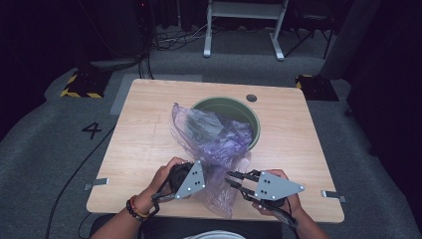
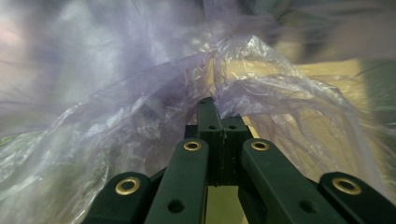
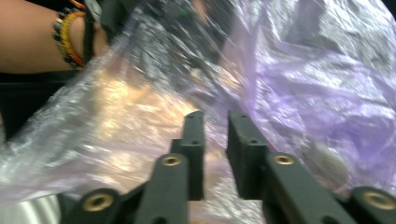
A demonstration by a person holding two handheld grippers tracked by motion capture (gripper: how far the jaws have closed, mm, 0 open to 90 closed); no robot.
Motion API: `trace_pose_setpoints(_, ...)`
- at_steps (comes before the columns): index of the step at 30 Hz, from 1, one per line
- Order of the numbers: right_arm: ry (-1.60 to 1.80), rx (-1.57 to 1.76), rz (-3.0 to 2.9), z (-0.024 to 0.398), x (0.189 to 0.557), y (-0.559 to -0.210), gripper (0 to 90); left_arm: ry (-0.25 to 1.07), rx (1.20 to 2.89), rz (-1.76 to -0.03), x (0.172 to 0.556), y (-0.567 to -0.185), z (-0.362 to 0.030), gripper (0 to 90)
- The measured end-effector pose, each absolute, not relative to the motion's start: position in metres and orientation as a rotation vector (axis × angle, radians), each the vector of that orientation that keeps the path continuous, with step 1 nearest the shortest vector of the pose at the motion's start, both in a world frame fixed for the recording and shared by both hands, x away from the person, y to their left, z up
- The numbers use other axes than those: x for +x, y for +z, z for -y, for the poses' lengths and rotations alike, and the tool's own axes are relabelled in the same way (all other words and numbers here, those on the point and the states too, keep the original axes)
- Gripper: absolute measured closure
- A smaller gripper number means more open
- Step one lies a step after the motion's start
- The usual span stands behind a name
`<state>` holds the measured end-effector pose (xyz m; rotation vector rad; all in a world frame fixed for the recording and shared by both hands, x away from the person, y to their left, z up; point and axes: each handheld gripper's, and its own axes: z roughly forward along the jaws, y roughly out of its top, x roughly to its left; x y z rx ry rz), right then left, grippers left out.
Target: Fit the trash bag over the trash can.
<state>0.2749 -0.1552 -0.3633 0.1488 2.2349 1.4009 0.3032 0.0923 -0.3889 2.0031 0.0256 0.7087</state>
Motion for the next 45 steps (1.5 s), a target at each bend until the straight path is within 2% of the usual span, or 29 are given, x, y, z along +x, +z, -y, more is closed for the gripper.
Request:
trace_pose_setpoints(1, 1.395, 0.148, -2.228, 0.156, 0.277, -0.364, 88.9, 0.698, 1.996, -0.03, 0.304, -0.39, -0.093, 90.0)
trace_pose_setpoints(3, 1.384, 0.172, -2.205, 0.157, 0.282, -0.367, 89.5, 0.672, 1.981, -0.026, 0.304, -0.391, -0.097, 89.7)
trace_pose_setpoints(4, 1.364, 0.178, -2.181, 0.158, 0.284, -0.369, 85.4, 0.659, 1.973, -0.042, 0.304, -0.391, -0.099, 85.2)
trace_pose_setpoints(6, 1.375, 0.204, -2.135, 0.162, 0.289, -0.371, 64.5, 0.637, 1.963, -0.04, 0.304, -0.391, -0.104, 82.1)
trace_pose_setpoints(9, 1.38, 0.216, -2.113, 0.163, 0.295, -0.373, 51.0, 0.616, 1.948, -0.064, 0.304, -0.392, -0.111, 80.9)
trace_pose_setpoints(11, 1.338, 0.194, -2.106, 0.16, 0.296, -0.374, 48.8, 0.603, 1.941, -0.071, 0.305, -0.391, -0.113, 81.2)
trace_pose_setpoints(12, 1.316, 0.188, -2.101, 0.159, 0.296, -0.374, 50.0, 0.601, 1.94, -0.066, 0.305, -0.391, -0.113, 82.3)
trace_pose_setpoints(14, 1.273, 0.165, -2.111, 0.156, 0.296, -0.375, 70.1, 0.608, 1.941, -0.071, 0.304, -0.391, -0.114, 83.5)
trace_pose_setpoints(16, 1.276, 0.161, -2.121, 0.157, 0.297, -0.375, 80.7, 0.608, 1.946, -0.069, 0.304, -0.391, -0.115, 88.1)
trace_pose_setpoints(19, 1.302, 0.163, -2.121, 0.161, 0.297, -0.374, 90.0, 0.61, 1.95, -0.078, 0.305, -0.392, -0.117, 89.9)
trace_pose_setpoints(26, 1.338, 0.217, -2.102, 0.175, 0.302, -0.37, 90.0, 0.624, 1.957, -0.106, 0.307, -0.392, -0.121, 90.0)
trace_pose_setpoints(27, 1.349, 0.202, -2.109, 0.175, 0.301, -0.369, 84.1, 0.62, 1.953, -0.11, 0.307, -0.393, -0.121, 90.0)
trace_pose_setpoints(28, 1.362, 0.184, -2.103, 0.175, 0.3, -0.368, 70.3, 0.622, 1.954, -0.111, 0.308, -0.393, -0.12, 90.0)
trace_pose_setpoints(29, 1.377, 0.175, -2.082, 0.173, 0.298, -0.365, 62.3, 0.621, 1.956, -0.107, 0.308, -0.393, -0.119, 90.0)
trace_pose_setpoints(30, 1.386, 0.168, -2.08, 0.171, 0.296, -0.364, 60.5, 0.62, 1.956, -0.104, 0.308, -0.393, -0.117, 90.0)
trace_pose_setpoints(33, 1.345, 0.116, -2.079, 0.163, 0.297, -0.36, 46.0, 0.613, 1.955, -0.102, 0.309, -0.394, -0.116, 90.0)
trace_pose_setpoints(36, 1.316, 0.15, -2.081, 0.16, 0.305, -0.361, 44.0, 0.608, 1.95, -0.104, 0.31, -0.395, -0.116, 90.0)
trace_pose_setpoints(39, 1.261, 0.172, -2.068, 0.16, 0.312, -0.366, 50.3, 0.602, 1.949, -0.099, 0.31, -0.394, -0.118, 90.0)
trace_pose_setpoints(41, 1.244, 0.169, -2.018, 0.162, 0.312, -0.367, 64.4, 0.595, 1.951, -0.098, 0.31, -0.394, -0.119, 90.0)
trace_pose_setpoints(43, 1.255, 0.143, -2.009, 0.164, 0.311, -0.366, 72.6, 0.598, 1.953, -0.099, 0.31, -0.394, -0.119, 90.0)
trace_pose_setpoints(45, 1.271, 0.124, -1.991, 0.166, 0.308, -0.363, 85.7, 0.598, 1.956, -0.105, 0.31, -0.395, -0.121, 90.0)
